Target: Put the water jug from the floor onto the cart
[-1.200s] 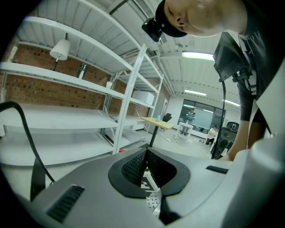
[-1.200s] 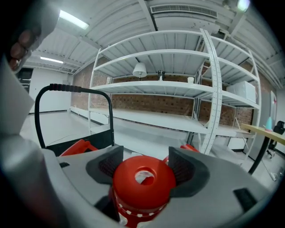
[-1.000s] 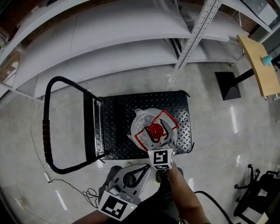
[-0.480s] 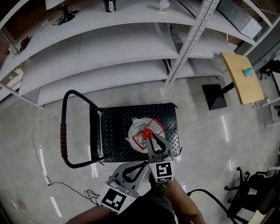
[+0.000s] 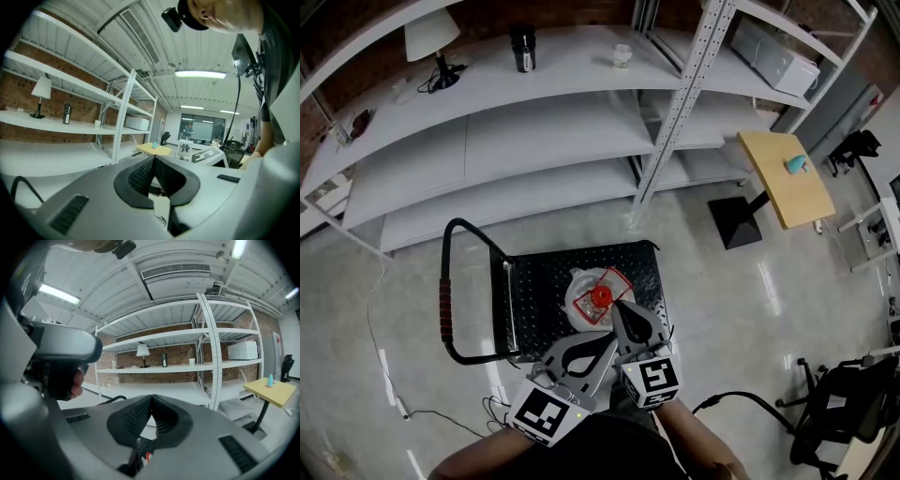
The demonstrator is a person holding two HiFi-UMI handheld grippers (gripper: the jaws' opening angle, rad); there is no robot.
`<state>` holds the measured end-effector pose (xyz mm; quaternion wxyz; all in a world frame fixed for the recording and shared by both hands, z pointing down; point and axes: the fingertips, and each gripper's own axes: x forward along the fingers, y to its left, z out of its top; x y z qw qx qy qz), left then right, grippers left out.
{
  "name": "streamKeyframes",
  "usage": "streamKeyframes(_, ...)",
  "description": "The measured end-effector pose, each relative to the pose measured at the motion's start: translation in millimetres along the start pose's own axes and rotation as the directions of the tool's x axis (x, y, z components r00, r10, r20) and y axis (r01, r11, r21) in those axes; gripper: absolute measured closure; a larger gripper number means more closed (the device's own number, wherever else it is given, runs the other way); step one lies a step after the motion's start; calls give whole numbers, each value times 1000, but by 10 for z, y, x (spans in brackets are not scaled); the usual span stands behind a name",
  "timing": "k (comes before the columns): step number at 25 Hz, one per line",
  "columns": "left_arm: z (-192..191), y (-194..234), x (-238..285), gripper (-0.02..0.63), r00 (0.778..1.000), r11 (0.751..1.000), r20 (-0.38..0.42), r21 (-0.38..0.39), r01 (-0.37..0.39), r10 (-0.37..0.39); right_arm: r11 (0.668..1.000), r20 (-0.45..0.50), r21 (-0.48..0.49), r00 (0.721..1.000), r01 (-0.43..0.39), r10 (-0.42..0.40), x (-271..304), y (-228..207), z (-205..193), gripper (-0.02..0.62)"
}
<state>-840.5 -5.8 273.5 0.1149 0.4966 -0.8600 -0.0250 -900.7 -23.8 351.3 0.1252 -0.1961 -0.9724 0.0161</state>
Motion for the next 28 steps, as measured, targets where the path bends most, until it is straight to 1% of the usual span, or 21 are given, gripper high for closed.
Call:
streamKeyframes(4,112,-40,-89,601,999,1000,31,10,7,-7,1000,-10,-7,1000,1,-1,-223,101,141,592)
streamKeyframes(9,185,-70,-338,601,997,999,69,8,36,-36,998,-5,-13,998,58,-58,-501,272,311,592)
streamKeyframes(12,95,-118,-516,601,997,998,59,-4,57,-57,995,13,-7,995,98,-98,-718,434,343,592)
streamKeyframes(14,16,-228,-656,601,997,998,48,-3,61,-61,995,15,-5,995,104,-103,-918,587,320,592)
streamKeyframes(18,-56,-669,-949,601,998,999,31,3,50,-50,996,32,-25,996,81,-80,-1432,858,377,594)
streamKeyframes(20,-90,-905,-1110,601,999,1000,33,3,30,-30,997,53,-29,997,66,-65,-1691,994,397,594)
streamKeyframes(22,-167,-1190,-1297,601,999,1000,41,-4,4,-4,998,64,-35,997,51,-49,-2015,1153,338,594)
streamKeyframes(25,-327,-1791,-1552,601,998,999,47,-24,-34,35,998,64,-62,998,24,-20,-2652,1347,180,594)
streamKeyframes(28,-529,-2498,-1780,601,996,996,51,-63,-69,72,996,52,-86,999,4,0,-3371,1492,-10,594)
